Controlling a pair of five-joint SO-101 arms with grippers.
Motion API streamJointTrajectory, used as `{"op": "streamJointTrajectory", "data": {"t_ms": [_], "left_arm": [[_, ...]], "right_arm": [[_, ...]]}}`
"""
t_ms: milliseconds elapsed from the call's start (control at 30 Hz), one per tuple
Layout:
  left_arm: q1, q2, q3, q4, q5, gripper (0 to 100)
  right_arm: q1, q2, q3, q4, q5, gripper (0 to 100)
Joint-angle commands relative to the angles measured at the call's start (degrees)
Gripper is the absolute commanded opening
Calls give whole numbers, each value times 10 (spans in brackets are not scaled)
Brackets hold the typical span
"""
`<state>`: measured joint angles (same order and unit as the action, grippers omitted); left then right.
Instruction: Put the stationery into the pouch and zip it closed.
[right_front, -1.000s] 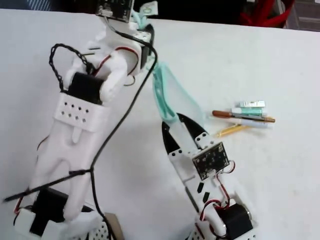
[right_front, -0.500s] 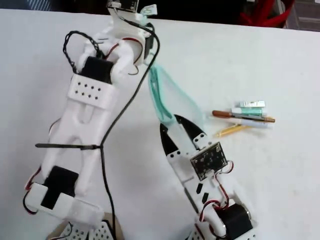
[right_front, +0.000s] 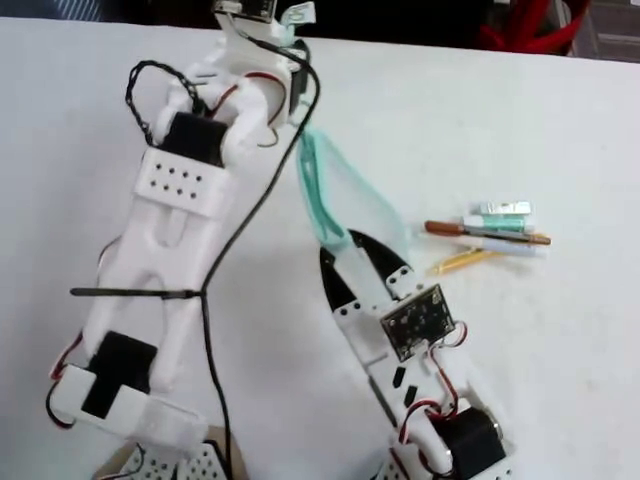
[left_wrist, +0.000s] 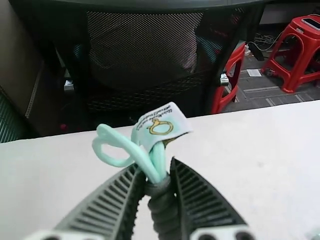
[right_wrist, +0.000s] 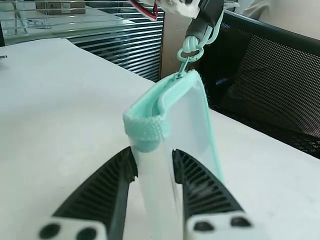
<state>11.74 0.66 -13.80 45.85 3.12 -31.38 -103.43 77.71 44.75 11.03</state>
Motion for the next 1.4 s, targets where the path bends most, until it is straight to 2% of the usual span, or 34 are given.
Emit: {"op": "streamJointTrajectory", "data": {"t_ms": [0, 233, 467, 533, 633, 700, 900, 1200, 1300, 1367], "left_arm": [[-22, -4, -43, -26, -8, 64], [-38, 30, -62, -31, -8, 64], [-12, 47, -140, 64, -8, 72], [-11, 47, -163, 92, -8, 132], [-11, 47, -188, 156, -4, 297], [-11, 47, -208, 207, -4, 360], [-11, 47, -302, 312, -4, 358], [-16, 47, -546, 492, -8, 358], [-16, 47, -585, 561, -8, 356], [-24, 45, -576, 569, -8, 354]], "right_arm": [[-2, 1, 2, 12, -4, 18], [-2, 1, 4, 11, -4, 18], [-3, 1, 10, 8, -4, 18], [-2, 1, 10, 7, -4, 18], [-2, 1, 10, 7, -4, 18], [-2, 1, 10, 7, -4, 18], [-1, 1, 10, 7, -4, 18], [0, 2, 11, 11, -4, 18], [6, 2, 15, 12, -4, 18], [22, 2, 20, 7, -5, 18]]}}
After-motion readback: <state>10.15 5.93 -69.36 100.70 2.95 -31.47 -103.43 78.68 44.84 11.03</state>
